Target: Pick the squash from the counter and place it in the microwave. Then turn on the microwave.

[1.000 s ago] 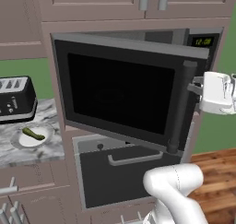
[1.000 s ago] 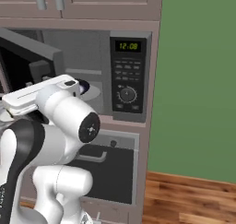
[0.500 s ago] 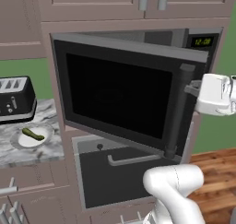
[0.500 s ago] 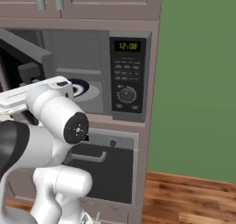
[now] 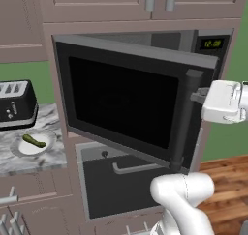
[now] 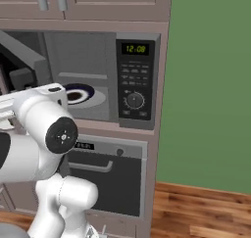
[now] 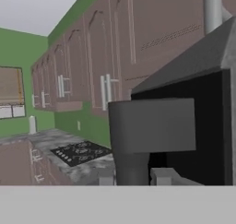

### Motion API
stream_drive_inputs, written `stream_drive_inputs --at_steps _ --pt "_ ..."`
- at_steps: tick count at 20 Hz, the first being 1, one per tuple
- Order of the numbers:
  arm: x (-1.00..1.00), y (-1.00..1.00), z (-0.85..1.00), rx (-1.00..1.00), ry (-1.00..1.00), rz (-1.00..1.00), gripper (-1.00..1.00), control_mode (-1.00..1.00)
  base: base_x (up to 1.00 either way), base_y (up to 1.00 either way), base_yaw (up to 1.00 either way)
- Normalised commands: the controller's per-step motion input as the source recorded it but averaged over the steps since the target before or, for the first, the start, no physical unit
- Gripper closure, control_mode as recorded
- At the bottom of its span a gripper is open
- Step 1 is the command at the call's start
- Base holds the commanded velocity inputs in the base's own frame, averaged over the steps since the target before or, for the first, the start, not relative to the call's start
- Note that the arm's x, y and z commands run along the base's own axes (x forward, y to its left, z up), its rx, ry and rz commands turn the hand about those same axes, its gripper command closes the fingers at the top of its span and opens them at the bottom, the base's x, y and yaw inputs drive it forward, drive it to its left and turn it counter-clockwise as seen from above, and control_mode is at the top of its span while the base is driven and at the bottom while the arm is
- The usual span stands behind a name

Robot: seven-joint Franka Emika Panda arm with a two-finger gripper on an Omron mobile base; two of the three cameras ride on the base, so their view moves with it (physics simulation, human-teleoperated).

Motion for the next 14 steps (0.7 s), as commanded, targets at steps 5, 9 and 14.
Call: stream_drive_inputs --at_steps 5,9,14 --pt "-0.3 0.51 -0.04 -0.02 0.0 0.0 1.0 -1.0 0.0 0.0 0.0" --pt "-0.03 0.06 0.0 0.0 0.0 0.0 1.0 -1.0 0.0 0.0 0.0" --pt "0.0 0.0 0.0 0.0 0.0 0.0 -1.0 -1.0 0.0 0.0 0.0"
